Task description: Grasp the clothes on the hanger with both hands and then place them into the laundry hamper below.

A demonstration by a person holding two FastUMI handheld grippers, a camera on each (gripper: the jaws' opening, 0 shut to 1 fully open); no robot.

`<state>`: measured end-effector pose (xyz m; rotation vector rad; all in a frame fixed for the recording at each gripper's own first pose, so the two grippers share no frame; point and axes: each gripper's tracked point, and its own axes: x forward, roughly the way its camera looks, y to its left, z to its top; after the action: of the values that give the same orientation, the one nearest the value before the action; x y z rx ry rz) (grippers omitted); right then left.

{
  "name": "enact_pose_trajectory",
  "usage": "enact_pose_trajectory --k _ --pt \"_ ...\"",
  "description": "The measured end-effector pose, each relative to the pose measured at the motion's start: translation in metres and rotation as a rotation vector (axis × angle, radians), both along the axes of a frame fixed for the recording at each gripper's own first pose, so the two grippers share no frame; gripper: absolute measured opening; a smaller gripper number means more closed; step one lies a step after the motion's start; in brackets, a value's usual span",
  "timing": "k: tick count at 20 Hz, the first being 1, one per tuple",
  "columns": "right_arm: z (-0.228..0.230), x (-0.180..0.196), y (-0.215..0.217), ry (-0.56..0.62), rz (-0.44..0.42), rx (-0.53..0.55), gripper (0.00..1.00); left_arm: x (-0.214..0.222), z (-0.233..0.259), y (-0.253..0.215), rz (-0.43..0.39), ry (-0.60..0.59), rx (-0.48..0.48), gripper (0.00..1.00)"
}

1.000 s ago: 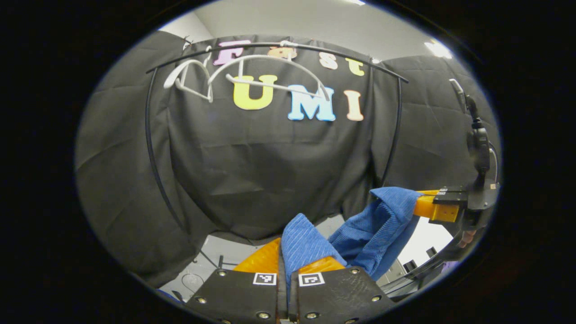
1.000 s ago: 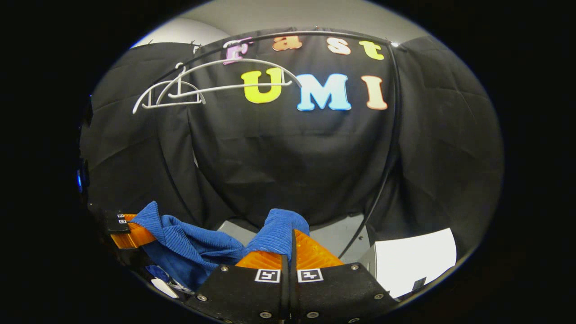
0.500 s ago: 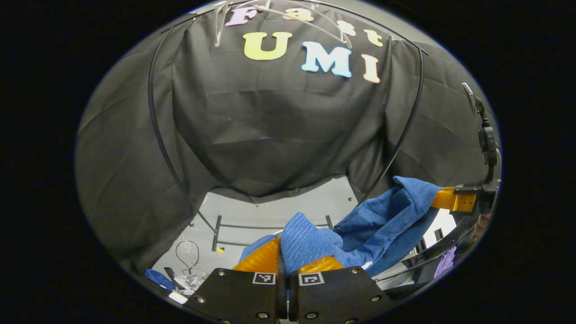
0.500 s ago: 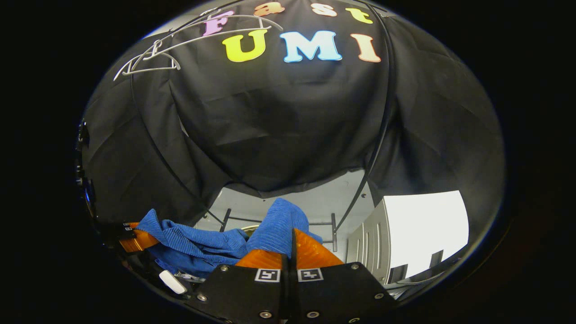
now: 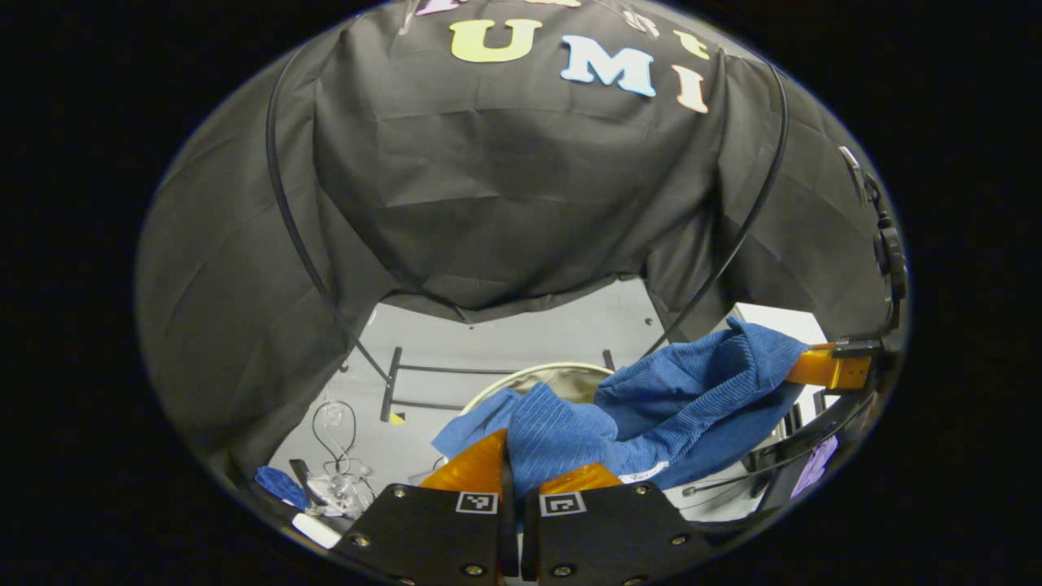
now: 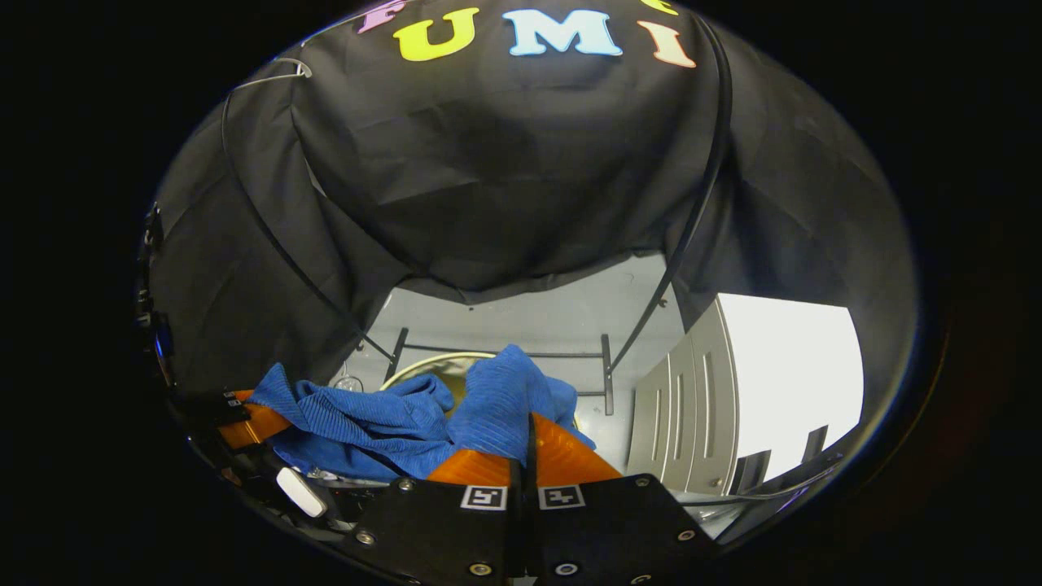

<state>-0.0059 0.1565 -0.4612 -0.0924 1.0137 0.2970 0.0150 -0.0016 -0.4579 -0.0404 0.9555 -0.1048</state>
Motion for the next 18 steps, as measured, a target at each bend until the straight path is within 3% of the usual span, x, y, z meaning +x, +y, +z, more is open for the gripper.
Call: enact_pose_trajectory --k 5,18 --pt "-0.034 -0.003 -0.003 0.065 -0.015 -0.05 0.0 0.002 -0.037 -0.003 -0.003 0.04 0.017 0.04" --pt "-0.046 -0.016 0.008 0.124 -0.03 -0.053 0.03 0.009 -0.05 -0.003 0.002 0.068 -0.027 0.06"
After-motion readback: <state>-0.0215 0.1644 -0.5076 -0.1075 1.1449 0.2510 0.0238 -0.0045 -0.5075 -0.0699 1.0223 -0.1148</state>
